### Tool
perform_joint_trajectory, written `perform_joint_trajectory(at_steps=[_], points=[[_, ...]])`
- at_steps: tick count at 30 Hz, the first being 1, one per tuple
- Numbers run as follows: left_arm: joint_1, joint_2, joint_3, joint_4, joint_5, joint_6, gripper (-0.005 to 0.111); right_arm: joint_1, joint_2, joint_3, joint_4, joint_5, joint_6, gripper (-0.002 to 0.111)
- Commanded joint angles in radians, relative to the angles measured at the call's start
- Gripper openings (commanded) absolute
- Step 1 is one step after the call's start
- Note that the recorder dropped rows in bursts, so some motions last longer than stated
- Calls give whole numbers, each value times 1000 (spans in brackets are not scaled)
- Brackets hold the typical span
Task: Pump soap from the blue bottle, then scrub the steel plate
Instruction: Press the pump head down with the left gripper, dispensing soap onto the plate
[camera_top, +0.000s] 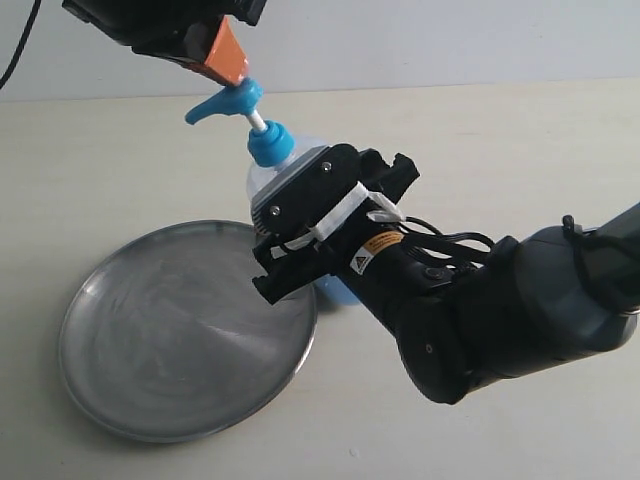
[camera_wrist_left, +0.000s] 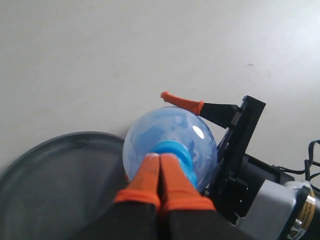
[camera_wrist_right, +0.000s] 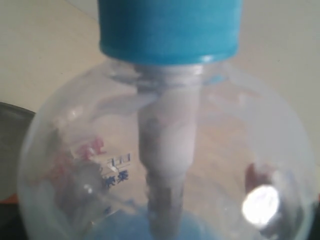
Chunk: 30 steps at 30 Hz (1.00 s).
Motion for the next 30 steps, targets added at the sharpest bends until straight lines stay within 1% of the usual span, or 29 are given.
perform_joint_trajectory(at_steps=[1, 7, 16, 30], points=[[-7, 5, -13, -10, 32, -1, 0, 2, -1, -2, -46, -29, -6, 0], [-7, 1, -13, -7, 94, -1, 0, 2, -1, -2, -46, -29, -6, 0], [-7, -10, -13, 34, 88, 0, 0, 2, -1, -2, -46, -29, -6, 0], [-7, -10, -11, 35, 84, 0, 0, 2, -1, -2, -68, -27, -1, 0]])
